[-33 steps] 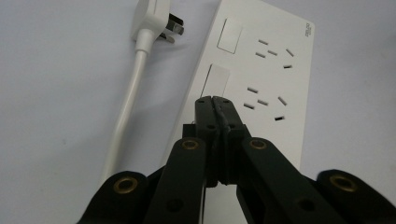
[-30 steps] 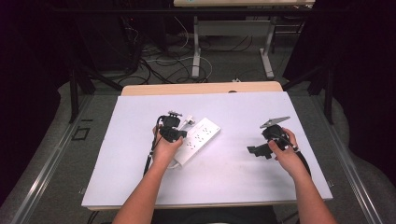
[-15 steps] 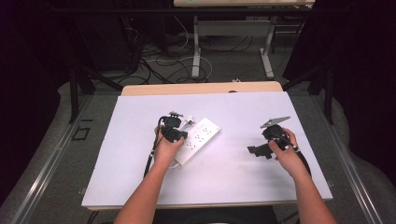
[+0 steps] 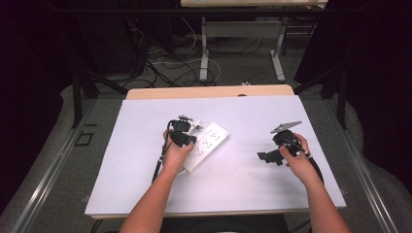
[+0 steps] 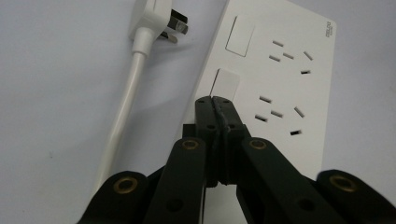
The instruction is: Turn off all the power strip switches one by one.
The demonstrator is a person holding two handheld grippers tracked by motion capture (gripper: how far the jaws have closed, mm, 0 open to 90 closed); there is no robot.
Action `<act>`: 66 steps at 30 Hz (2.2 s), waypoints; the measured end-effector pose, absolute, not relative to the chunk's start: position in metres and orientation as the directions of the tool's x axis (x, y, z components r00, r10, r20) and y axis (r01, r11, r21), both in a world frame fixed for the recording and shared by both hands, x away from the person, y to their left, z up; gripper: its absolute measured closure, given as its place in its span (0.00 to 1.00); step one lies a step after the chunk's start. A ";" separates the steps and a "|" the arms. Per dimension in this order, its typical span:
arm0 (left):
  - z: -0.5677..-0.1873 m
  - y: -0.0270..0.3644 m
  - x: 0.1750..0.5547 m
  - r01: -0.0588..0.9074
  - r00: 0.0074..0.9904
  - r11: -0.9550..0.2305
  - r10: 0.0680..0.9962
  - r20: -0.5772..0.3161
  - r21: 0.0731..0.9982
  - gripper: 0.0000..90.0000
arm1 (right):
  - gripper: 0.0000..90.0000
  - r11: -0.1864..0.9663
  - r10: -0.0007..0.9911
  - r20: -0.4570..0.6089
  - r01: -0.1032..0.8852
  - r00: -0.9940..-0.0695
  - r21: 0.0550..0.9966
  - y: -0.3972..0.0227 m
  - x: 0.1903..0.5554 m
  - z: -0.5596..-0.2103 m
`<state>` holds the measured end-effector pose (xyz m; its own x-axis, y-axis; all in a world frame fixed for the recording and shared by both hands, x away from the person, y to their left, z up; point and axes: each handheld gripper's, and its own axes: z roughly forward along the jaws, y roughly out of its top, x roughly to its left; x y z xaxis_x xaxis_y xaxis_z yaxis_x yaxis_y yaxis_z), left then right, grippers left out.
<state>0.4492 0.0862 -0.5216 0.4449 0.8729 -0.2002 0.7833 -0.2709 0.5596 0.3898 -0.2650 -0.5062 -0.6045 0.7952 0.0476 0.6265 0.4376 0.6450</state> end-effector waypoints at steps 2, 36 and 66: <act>-0.521 0.085 0.451 0.781 0.448 -0.276 0.873 -0.195 0.560 1.00 | 0.09 0.435 0.797 0.047 0.626 -0.602 0.648 -0.265 0.390 -0.506; -0.517 0.066 0.471 0.775 0.454 -0.278 0.869 -0.195 0.567 1.00 | 0.09 0.437 0.798 0.048 0.631 -0.601 0.641 -0.266 0.390 -0.508; -0.520 0.059 0.477 0.771 0.470 -0.314 0.868 -0.162 0.553 1.00 | 0.09 0.439 0.795 0.047 0.627 -0.605 0.644 -0.267 0.390 -0.508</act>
